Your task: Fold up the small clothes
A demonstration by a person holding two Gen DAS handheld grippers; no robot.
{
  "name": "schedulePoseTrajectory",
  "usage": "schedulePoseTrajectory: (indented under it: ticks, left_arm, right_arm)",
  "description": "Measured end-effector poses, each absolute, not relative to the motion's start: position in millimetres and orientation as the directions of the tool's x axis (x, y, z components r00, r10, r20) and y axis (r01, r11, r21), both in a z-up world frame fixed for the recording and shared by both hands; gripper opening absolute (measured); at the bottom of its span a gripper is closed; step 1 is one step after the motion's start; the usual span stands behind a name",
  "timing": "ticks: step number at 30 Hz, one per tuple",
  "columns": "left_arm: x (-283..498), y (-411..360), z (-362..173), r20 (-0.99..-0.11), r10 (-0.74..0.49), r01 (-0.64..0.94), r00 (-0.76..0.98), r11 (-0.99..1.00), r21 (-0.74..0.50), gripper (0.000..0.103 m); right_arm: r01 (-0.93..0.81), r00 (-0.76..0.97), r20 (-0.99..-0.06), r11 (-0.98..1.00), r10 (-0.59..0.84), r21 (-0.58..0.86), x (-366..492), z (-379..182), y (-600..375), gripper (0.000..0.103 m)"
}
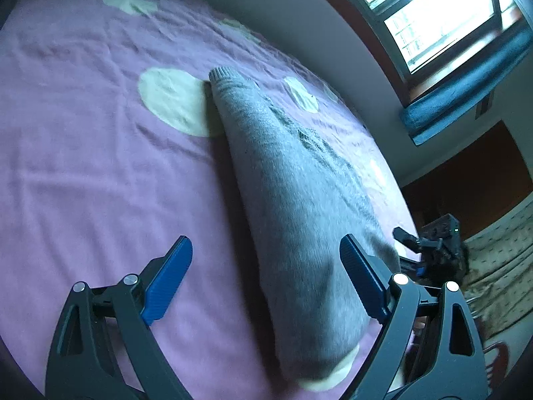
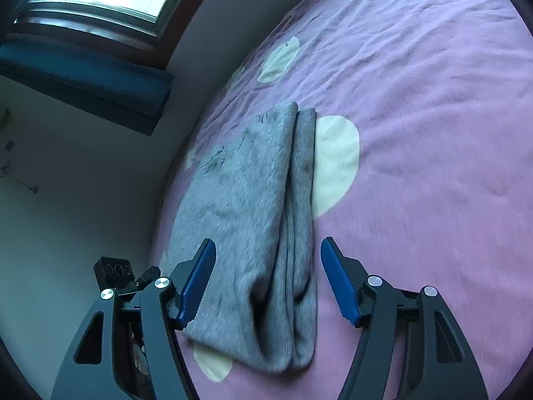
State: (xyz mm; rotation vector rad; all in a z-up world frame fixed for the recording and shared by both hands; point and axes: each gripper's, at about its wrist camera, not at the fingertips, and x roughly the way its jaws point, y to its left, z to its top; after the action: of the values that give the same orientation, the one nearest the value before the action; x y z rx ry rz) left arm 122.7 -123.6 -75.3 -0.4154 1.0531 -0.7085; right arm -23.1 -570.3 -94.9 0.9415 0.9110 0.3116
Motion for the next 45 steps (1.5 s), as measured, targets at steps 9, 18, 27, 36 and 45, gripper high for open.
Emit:
schedulePoseTrajectory:
  ticks: [9,18,27,36,45]
  left_arm:
    - [145.0,-137.9,-88.3,-0.62,-0.727,0.342,0.295,0.686,-0.642,0.077]
    - [156.9,-156.1,-87.0,-0.62,-0.742,0.383,0.255,0.666,-0.64,0.072]
    - [166.6,-163.5,-91.3,-0.612,-0.751,0.402,0.247,0.654,-0.641,0.069]
    - [162.6,-156.3,-92.6,-0.597,-0.765,0.436,0.244,0.636,-0.637,0.064]
    - [166.1,-159.5,-92.0,-0.599,-0.763,0.417,0.242,0.64,-0.646,0.064]
  right_arm:
    - [0.065,0.545,-0.529,0.597,0.65,0.8,17.3,-100.5,-555.6,0.065]
    - [0.081,0.49,-0.575,0.622,0.655,0.778,22.2,-96.1,-551.7,0.065]
    - [0.13,0.526,-0.591,0.629,0.611,0.766,10.9,-99.2,-559.0,0.067]
    - [0.222,0.546,-0.67,0.684,0.503,0.695,3.8,-89.2,-594.1,0.067]
    - [0.117,0.444,-0.555,0.568,0.704,0.814,29.9,-101.3,-573.5,0.068]
